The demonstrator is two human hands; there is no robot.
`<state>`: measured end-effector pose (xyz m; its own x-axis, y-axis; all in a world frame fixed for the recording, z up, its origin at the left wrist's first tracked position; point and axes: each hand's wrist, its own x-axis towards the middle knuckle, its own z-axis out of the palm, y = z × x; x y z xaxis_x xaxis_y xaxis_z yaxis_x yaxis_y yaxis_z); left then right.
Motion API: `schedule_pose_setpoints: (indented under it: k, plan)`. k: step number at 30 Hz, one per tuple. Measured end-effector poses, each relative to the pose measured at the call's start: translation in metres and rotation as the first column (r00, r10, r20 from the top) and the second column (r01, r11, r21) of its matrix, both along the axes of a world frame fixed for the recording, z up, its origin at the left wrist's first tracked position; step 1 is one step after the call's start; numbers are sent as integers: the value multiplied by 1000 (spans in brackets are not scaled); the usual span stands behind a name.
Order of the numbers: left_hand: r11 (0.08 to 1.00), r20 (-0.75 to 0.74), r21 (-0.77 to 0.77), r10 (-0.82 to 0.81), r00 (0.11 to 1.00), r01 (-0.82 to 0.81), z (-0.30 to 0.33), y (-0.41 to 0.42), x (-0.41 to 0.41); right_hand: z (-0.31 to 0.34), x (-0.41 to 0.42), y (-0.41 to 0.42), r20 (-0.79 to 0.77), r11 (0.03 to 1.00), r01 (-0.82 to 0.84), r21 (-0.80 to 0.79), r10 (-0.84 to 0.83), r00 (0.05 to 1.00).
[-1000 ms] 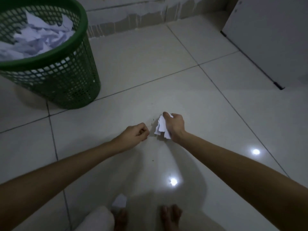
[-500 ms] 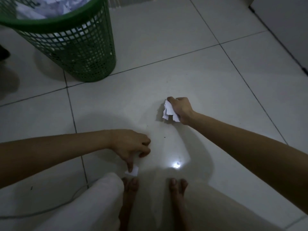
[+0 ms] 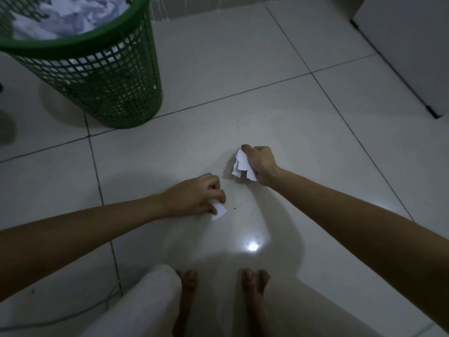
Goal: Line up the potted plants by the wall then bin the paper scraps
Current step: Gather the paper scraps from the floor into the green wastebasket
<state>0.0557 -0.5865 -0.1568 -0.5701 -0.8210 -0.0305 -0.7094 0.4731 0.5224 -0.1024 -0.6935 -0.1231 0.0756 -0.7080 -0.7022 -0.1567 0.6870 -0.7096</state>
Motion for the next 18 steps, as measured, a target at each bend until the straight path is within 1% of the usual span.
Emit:
schedule_pose_setpoints:
  k: [2, 4, 6, 8, 10, 13, 18]
  plan:
    - [996, -16, -21, 83, 996, -83, -5, -4, 0, -15, -2, -7, -122, 997, -31, -66, 22, 992]
    - [981, -50, -14, 193, 980, -194, -9, -9, -3, -31, -4, -16, -162, 994, -28, -101, 12, 987]
    - [948, -83, 0, 318, 944, -319, -11, -14, -7, -13, -2, -12, -218, 990, -34, -134, 4, 976]
    - [900, -69, 7, 436, 897, -437, -11, -22, -10, -6, -2, -13, -273, 978, -43, -203, -14, 962]
    - [866, -46, 15, 501, 864, -500, -10, -33, -13, -7, -4, -17, -294, 960, -25, -280, -61, 954]
    - [873, -35, 1, 488, 872, -488, -9, -52, -16, -12, -6, -22, -313, 951, -36, -306, -65, 947]
    - [937, -46, -28, 348, 936, -349, -10, -83, -20, -18, -13, -24, -377, 929, -96, -358, -49, 925]
